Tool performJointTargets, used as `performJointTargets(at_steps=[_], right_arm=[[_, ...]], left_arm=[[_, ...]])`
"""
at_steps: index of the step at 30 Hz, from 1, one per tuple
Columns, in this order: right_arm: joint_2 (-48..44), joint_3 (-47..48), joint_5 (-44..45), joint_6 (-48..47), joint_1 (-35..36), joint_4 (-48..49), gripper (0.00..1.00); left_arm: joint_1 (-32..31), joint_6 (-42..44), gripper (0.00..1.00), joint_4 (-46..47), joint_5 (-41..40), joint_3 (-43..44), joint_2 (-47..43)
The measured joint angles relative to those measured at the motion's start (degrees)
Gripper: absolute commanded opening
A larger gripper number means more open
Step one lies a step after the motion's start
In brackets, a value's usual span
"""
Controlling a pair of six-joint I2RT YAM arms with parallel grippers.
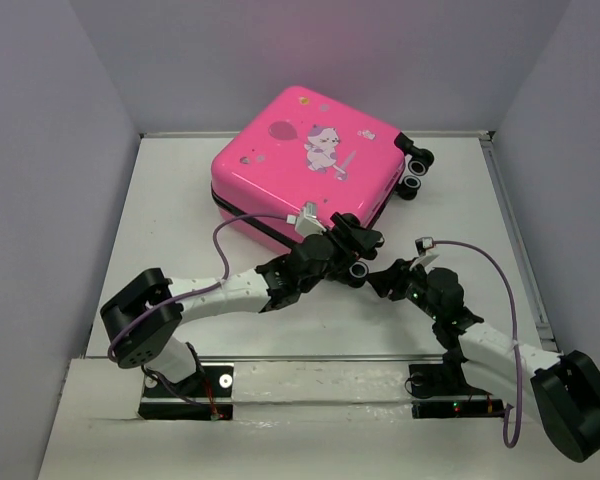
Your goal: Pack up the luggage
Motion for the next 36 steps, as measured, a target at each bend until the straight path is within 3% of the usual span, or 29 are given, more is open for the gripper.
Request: performJointTargets(at_steps=[4,5,10,16,19,20,23,24,36], right_arm=[[-0.31,0.00,0.04,-0.07,0.00,-0.07,0.50],[-0.35,0.09,0.07,-0.26,0.00,-0.07,0.50],[1.42,0.81,0.15,-2.45,0.00,2.43,0.44],[8.33,2.29,-5.75,-6.97,0.00,9.46,0.45],[10.73,3.54,-7.96,-8.39,0.00,11.17,0.49],[11.17,3.78,-8.31,-8.81,0.00,11.67,0.51],[12.52,4.13,-9.27,-9.53,0.00,13.79,0.53],[12.96,4.13,-9.38,-9.66,0.00,14.56,0.53],[30.03,3.43,-9.31,-10.99,0.00,35.23,0.52]], left_arm=[[-0.02,-3.26,0.85,0.22,-1.20,0.00,0.79],[-0.02,-3.48,0.78,0.17,-1.36,0.00,0.92],[-0.28,-5.66,0.65,-0.70,-3.43,0.02,1.57],[-0.59,-6.67,0.57,-0.81,-4.79,0.33,1.57],[-0.59,-6.67,0.43,-1.14,-4.85,0.50,1.57],[-0.59,-6.67,0.30,-1.27,-4.85,0.61,1.57],[-0.59,-6.60,0.08,-1.53,-4.81,0.85,1.64],[-0.59,-6.49,0.06,-1.51,-4.83,0.87,1.64],[-0.63,-4.94,0.06,-1.55,-4.42,0.87,1.36]])
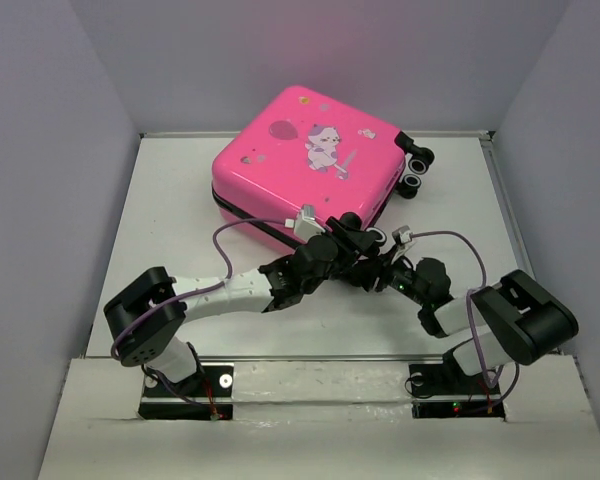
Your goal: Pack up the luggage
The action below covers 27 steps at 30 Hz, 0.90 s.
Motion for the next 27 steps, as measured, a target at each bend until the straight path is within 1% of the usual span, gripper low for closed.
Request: performJointTargets(at_steps=[3,8,13,22,27], right_arm=[[5.14,0.46,0.07,-0.15,0.00,3.17,0.52],[7.91,1.22,0.02,-0.09,0.00,5.81,0.52],[7.61,1.22,0.02,-0.11,0.00,5.68,0.53],[3.34,1.40,-0.17,-0.13,0.00,5.11,0.53],[3.58,2.36,-0.74,-0.04,0.00,4.55,0.45]], left_arm=[[0.02,0.22,0.06,-0.17,0.17,0.00,-0.28],[0.11,0.90,0.06,-1.16,0.20,-0.02,-0.96],[0.11,0.96,0.06,-1.09,0.22,-0.11,-0.98],[0.11,1.27,0.06,-0.33,0.24,-0.81,-1.33],[0.26,1.42,0.06,-0.20,0.22,-0.98,-1.70]])
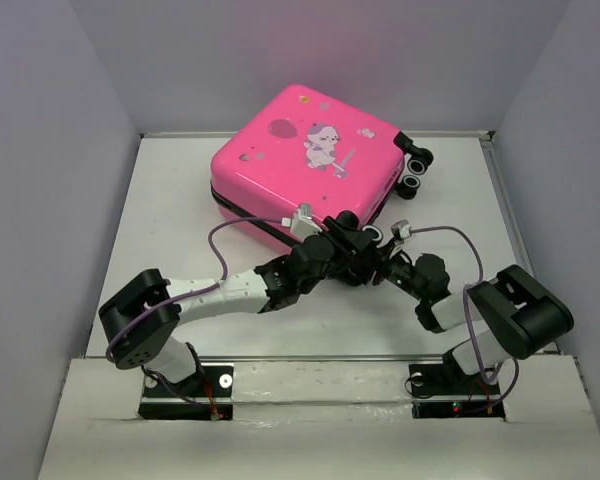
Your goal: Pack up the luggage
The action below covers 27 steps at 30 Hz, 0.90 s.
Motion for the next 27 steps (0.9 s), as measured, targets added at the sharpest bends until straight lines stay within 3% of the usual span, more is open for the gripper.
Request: performJointTargets(at_steps=[5,9,10,13,18,27], right_arm=[[1.11,1.25,-0.28,0.83,0.00,-0.09,0.41],[1.77,1.99,-0.55,2.43,0.00,-0.11,0.31],[1.88,2.25,-0.61,3.28,0.00,-0.15,0.25],[1.88,2.89,-0.68,4.61,0.02,-0.42,0.22],[1.86,4.04,-0.94,5.79,0.50,-1.31,0.07],[2.32,5.14,-1.90,7.89,0.85,-1.53,0.07]], left_arm=[[0.37,0.44,0.06,0.00,-0.09,0.00,-0.13],[0.52,0.74,0.06,0.17,-0.20,0.00,-0.13],[0.52,0.76,0.06,0.20,-0.22,0.00,-0.13],[0.55,1.18,0.06,0.68,-0.39,0.00,-0.13],[0.72,1.88,0.06,0.74,-0.57,-0.02,-0.33],[2.45,2.93,0.06,1.95,1.86,-1.40,-1.44]])
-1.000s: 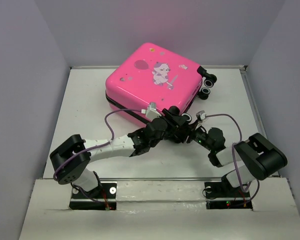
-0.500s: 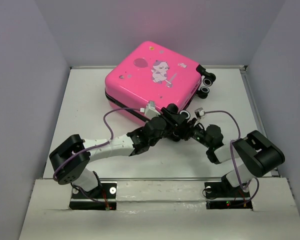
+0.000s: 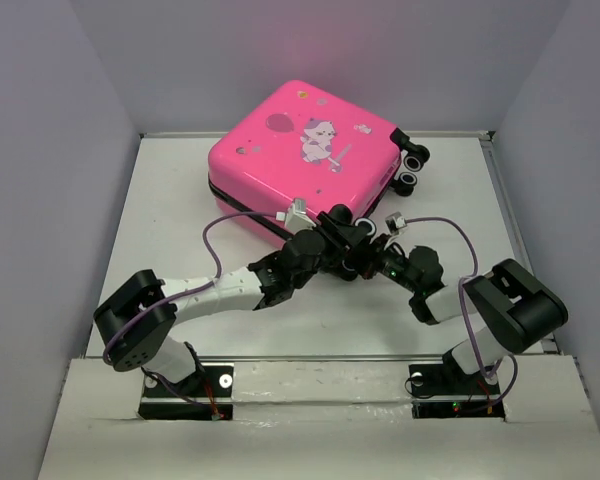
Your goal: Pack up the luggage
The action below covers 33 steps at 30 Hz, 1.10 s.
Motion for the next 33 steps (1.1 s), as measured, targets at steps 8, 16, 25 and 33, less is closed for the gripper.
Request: performJointTargets(at_steps=[8,16,25,33], right_arm=[[-1.07,-3.32,12.79,-2.10,12.13,2.91,0.07],[0.48,-1.33,28.02,-6.01,20.61,4.52,0.07],[7.43,4.92,40.39,-8.72,25.11,6.67,0.07],[13.09,10.08,53.29,-5.79,29.59,9.62,0.08]], left_arm=[[3.34,0.09,0.06,-3.28,9.27,2.75,0.33],[3.80,-2.45,0.06,-10.51,13.53,12.70,6.16],[4.66,0.22,0.06,-12.55,14.82,17.51,9.53],[5.05,1.36,0.77,-12.24,14.60,17.84,9.35]])
